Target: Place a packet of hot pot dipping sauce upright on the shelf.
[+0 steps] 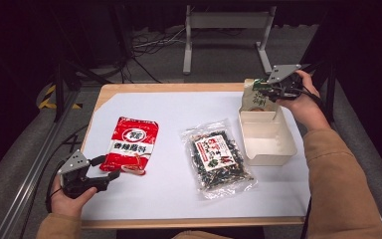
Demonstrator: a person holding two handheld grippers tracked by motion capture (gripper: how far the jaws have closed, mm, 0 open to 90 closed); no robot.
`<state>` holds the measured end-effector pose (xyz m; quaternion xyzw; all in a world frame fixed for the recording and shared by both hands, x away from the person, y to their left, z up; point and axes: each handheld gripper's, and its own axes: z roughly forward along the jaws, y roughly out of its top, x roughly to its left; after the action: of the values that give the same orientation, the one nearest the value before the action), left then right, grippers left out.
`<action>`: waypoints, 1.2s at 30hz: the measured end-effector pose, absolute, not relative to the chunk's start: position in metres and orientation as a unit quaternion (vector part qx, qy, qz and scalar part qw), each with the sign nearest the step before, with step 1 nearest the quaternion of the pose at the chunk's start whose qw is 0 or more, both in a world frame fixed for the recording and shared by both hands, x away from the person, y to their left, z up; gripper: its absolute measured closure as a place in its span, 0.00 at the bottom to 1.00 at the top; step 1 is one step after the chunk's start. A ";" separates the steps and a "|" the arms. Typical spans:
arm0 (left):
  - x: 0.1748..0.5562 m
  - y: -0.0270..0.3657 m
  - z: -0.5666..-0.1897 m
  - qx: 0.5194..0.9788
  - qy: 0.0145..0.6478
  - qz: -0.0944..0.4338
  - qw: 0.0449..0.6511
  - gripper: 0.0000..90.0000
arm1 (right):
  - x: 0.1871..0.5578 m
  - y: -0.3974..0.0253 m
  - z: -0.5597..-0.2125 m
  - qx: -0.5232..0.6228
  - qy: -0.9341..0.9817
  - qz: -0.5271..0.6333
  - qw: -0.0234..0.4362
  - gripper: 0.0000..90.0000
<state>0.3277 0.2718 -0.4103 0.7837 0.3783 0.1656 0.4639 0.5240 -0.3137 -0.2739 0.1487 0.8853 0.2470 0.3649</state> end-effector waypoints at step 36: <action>0.382 0.280 -0.427 0.769 0.456 0.173 0.414 0.23 | 0.439 -0.268 -0.262 0.242 0.833 0.417 0.269 0.39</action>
<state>0.3818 0.2795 -0.4270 0.7689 0.4556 0.1727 0.4139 0.4393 -0.2681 -0.2617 0.2424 0.8334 0.4174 0.2693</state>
